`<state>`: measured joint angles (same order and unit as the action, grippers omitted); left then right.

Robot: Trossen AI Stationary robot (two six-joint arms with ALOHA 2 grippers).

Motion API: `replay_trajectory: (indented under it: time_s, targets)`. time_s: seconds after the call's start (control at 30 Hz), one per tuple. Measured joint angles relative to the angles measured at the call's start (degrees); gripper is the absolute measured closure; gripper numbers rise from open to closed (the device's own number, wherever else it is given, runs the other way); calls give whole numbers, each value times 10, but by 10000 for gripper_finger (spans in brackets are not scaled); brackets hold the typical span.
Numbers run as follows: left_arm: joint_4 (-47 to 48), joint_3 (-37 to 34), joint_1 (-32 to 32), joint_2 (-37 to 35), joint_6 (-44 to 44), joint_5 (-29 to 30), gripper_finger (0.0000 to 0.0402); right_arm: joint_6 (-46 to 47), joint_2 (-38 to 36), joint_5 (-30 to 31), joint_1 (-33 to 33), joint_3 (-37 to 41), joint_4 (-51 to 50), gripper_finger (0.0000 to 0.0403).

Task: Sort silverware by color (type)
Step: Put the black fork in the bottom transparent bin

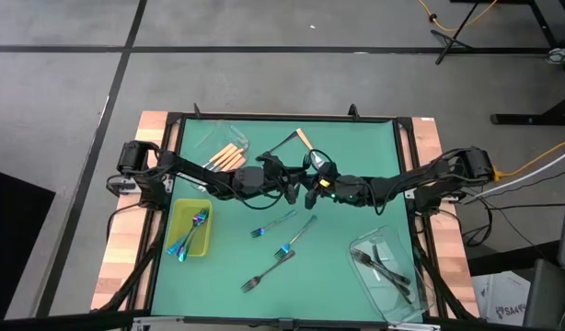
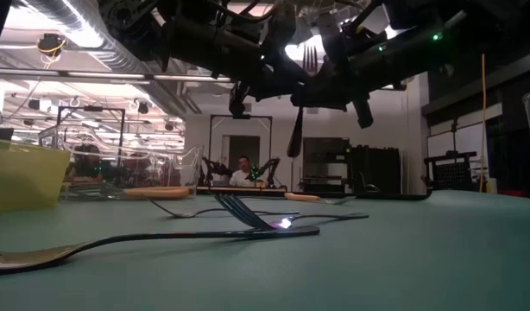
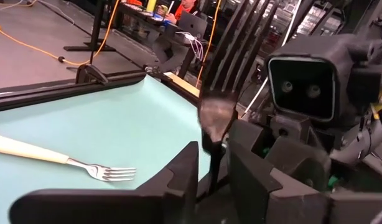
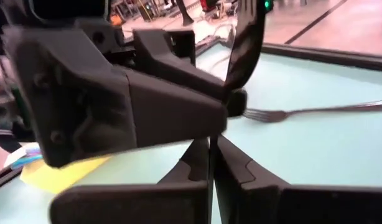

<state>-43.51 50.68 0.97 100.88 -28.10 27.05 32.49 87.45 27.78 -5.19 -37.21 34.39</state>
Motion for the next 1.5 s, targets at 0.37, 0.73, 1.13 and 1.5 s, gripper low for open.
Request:
replay_trajectory:
  time_s: [0.37,0.73,1.13,1.5]
  targets:
    - [-3,0,0,0,0,0,319,1,-109,1,0,0,-176,403]
    - [6,0,0,0,2,1,319,43,-281,-119,0,0,-355,403]
    - [14,0,-1,0,2,2,319,221,-361,-384,-45,0,-466,403]
    - [14,0,-1,0,2,2,319,390,-361,-389,-230,0,-473,403]
